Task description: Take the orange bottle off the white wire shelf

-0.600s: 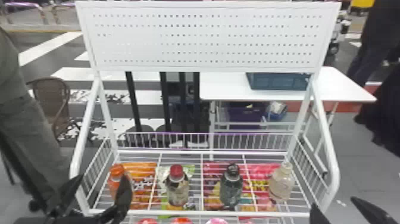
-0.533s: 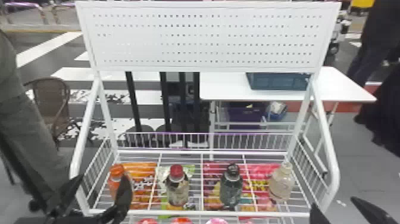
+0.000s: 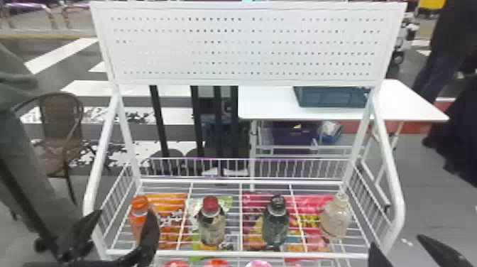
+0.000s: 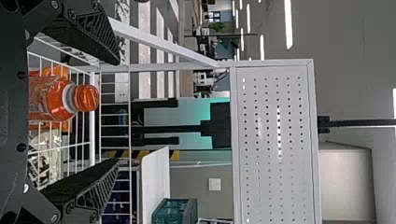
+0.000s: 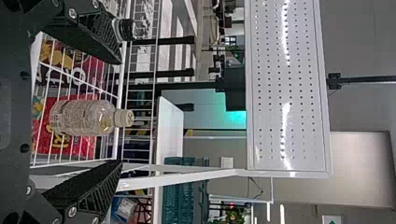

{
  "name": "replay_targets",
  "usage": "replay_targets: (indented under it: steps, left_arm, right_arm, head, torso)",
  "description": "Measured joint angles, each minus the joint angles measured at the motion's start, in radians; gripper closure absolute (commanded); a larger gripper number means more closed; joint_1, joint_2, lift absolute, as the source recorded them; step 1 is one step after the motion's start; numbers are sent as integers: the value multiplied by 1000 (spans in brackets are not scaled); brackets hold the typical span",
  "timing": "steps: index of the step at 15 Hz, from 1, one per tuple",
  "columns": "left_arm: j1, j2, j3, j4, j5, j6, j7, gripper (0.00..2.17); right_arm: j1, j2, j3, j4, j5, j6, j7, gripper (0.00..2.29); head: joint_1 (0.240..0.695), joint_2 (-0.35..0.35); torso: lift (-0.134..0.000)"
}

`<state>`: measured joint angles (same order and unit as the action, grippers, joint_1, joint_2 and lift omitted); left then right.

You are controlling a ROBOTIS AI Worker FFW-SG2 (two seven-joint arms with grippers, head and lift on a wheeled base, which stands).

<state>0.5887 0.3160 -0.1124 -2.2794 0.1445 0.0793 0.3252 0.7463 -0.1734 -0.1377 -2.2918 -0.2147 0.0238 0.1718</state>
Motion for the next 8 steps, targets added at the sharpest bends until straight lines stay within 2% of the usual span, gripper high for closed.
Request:
replay_targets:
  steps: [3,8]
  left_arm:
    - [3,-2,-18,35,-19,-29,3,174]
    - [-34,-13,-74,198,-61,-159,3,178]
  right_arm:
    - [1,-1,0,0,1,-2,1,144]
    - [1,0,3,1,3,-2,2,144]
  head:
    - [499,0]
    - [499,0]
  torso:
    - [0]
    - [0]
